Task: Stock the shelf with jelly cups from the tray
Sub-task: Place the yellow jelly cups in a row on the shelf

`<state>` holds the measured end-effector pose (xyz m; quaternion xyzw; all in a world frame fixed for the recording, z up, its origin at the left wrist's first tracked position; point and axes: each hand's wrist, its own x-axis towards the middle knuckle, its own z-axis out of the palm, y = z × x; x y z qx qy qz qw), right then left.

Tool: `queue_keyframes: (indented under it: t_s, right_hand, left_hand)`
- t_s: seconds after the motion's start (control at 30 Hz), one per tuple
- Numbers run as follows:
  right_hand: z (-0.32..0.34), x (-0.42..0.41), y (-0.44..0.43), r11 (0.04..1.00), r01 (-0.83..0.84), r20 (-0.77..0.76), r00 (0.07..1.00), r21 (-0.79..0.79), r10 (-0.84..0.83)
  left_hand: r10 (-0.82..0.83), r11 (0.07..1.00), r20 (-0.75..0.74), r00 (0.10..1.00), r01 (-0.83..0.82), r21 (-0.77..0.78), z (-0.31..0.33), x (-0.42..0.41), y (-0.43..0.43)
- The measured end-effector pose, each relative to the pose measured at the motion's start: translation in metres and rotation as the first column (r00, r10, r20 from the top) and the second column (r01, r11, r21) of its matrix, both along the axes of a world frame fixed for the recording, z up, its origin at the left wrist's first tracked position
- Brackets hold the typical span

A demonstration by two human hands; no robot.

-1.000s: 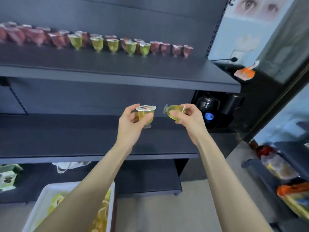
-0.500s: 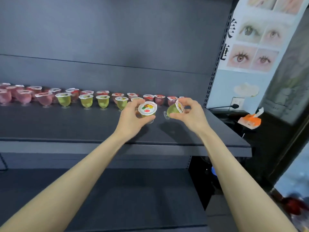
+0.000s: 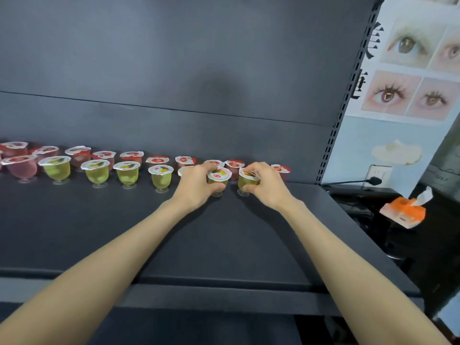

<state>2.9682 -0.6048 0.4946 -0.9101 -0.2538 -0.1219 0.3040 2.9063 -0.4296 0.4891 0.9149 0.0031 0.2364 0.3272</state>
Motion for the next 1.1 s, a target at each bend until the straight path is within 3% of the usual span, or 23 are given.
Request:
queue_keyframes:
  t_s: [0.47,0.73,0.87,1.1]
  right_hand:
    - [-0.011,0.033,0.01,0.984,-0.065,0.088,0.993,-0.165,0.081]
    - [-0.005,0.019,0.015,0.972,0.007,0.05,0.999,-0.236,0.005]
    - [0.01,0.004,0.018,0.946,0.032,0.007,0.999,-0.322,-0.031]
    - [0.034,-0.053,0.029,0.964,0.131,0.113,0.988,-0.229,-0.108]
  left_hand:
    - [0.035,0.94,-0.033,0.999,-0.022,0.34,-0.007,0.02,0.001]
    - [-0.004,0.823,-0.1,0.995,0.06,0.565,0.003,0.012,0.015]
    - [-0.039,0.764,-0.058,0.998,0.068,0.641,0.017,0.002,0.023]
    - [-0.086,0.736,-0.018,0.996,0.076,0.672,0.047,-0.039,0.039]
